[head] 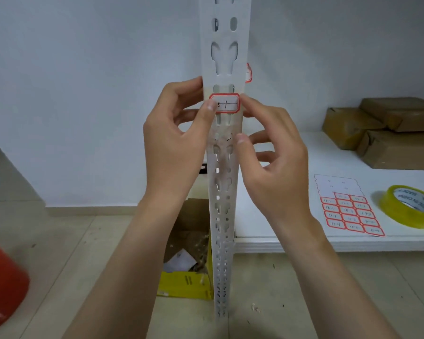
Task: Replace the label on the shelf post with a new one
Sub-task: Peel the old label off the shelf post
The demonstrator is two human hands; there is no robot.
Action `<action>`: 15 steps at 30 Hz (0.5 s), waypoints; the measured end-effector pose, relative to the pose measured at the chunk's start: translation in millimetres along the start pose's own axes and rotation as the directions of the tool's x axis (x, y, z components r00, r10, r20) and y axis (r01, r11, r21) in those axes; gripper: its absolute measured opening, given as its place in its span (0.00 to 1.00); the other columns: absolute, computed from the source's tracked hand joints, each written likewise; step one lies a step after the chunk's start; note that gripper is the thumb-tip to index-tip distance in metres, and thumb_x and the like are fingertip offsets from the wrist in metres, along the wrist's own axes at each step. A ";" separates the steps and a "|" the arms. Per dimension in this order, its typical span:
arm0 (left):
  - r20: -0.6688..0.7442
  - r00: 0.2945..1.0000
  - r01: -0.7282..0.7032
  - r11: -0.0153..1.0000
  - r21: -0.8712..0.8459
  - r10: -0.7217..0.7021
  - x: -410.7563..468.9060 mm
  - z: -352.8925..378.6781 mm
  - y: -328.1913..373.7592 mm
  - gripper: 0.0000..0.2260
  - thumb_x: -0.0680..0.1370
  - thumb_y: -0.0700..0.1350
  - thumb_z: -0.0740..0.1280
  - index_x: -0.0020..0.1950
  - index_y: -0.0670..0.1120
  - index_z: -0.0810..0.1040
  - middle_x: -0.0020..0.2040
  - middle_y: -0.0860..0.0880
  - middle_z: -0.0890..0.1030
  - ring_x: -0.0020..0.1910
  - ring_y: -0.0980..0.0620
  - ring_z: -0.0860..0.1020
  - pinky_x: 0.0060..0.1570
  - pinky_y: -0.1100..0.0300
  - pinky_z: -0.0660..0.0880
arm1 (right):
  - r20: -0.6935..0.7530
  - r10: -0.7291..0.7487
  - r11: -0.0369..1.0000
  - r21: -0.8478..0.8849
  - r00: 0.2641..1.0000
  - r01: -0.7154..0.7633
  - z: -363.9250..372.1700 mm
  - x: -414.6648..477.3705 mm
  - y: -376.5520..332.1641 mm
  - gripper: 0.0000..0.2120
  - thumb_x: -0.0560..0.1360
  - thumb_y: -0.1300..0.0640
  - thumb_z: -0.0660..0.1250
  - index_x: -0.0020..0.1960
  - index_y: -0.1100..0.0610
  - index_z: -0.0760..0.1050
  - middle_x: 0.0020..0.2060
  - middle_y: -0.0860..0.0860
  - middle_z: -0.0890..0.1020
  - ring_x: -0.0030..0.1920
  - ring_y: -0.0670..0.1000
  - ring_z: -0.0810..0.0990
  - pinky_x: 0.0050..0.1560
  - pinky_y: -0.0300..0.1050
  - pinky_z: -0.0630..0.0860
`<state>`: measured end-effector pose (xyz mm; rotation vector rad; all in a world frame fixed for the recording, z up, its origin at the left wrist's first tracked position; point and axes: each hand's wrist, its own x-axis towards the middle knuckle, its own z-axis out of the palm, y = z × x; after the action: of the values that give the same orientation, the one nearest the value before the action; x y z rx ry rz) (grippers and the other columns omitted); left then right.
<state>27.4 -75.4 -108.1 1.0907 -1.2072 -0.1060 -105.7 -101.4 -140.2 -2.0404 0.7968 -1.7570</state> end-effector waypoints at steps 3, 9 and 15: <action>-0.009 1.000 0.000 1.000 -0.018 0.000 -1.3 2.5 -2.2 0.11 0.81 0.45 0.70 0.63 0.47 0.79 0.58 0.55 0.84 0.58 0.57 0.83 0.52 0.52 0.84 | 0.018 -0.015 1.000 -0.025 1.000 0.015 -0.9 0.7 2.6 0.21 0.80 0.61 0.66 0.72 0.51 0.73 0.59 0.47 0.77 0.47 0.47 0.80 0.39 0.33 0.79; -0.045 0.999 -0.014 1.000 -0.017 0.013 -3.0 5.5 -2.1 0.10 0.81 0.45 0.70 0.62 0.47 0.79 0.57 0.55 0.85 0.57 0.58 0.83 0.52 0.55 0.84 | -0.012 -0.049 0.997 -0.064 0.999 0.048 4.3 5.2 -0.6 0.20 0.79 0.62 0.66 0.70 0.53 0.74 0.57 0.49 0.77 0.45 0.48 0.80 0.35 0.33 0.76; -0.008 1.000 -0.014 1.000 0.021 0.014 -5.6 1.8 1.6 0.13 0.81 0.45 0.69 0.66 0.51 0.78 0.59 0.58 0.84 0.58 0.61 0.83 0.54 0.57 0.83 | -0.051 -0.024 0.996 -0.083 0.998 0.020 7.2 8.6 -8.9 0.17 0.79 0.58 0.67 0.68 0.53 0.75 0.57 0.47 0.78 0.49 0.45 0.80 0.38 0.31 0.76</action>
<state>23.0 -72.4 -110.9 1.0994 -1.2107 -0.0784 -96.2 -100.4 -129.5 -2.0716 0.8796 -1.8243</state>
